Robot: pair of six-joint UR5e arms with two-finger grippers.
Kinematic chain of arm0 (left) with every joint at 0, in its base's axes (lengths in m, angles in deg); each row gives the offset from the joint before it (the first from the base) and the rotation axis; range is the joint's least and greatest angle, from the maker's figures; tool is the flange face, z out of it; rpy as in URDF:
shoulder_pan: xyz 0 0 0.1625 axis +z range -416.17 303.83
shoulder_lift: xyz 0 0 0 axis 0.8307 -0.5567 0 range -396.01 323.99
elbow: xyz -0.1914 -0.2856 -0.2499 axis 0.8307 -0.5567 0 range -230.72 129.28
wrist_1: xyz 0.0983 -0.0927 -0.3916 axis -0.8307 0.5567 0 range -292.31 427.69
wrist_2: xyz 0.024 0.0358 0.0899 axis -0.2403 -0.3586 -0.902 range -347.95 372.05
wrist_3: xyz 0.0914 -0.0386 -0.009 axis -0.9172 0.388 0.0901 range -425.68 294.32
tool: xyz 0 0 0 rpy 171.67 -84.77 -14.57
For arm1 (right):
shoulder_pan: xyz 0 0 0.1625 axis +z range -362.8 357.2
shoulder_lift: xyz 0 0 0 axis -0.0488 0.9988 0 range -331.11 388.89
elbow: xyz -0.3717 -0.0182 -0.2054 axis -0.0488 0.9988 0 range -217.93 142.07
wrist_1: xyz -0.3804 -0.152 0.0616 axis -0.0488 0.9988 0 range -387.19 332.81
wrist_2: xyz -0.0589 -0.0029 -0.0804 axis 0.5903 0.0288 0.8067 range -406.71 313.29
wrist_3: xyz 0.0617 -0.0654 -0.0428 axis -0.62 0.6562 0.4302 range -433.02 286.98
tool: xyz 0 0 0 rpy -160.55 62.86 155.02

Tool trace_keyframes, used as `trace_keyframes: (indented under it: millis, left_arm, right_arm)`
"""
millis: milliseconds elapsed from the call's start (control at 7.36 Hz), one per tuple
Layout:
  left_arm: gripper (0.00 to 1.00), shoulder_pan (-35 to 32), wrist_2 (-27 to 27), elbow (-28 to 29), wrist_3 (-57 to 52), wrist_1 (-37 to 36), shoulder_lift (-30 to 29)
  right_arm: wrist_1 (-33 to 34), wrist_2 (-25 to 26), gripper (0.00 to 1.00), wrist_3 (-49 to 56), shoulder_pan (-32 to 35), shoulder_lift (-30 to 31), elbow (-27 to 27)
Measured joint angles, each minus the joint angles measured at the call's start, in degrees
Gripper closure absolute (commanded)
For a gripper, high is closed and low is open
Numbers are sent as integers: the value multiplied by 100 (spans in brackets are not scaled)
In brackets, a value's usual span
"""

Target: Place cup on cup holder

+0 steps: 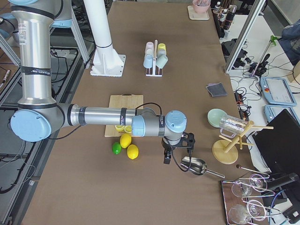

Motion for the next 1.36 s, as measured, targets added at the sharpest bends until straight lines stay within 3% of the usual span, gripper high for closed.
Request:
trace_keyframes:
  millis: [408, 1359]
  left_arm:
    - [2, 0, 185, -2, 3, -14, -1]
    - [2, 1, 193, 0, 4, -11, -9]
  right_arm:
    - [8, 18, 0, 555, 0, 8, 22]
    - [10, 23, 0, 630, 0, 13, 80]
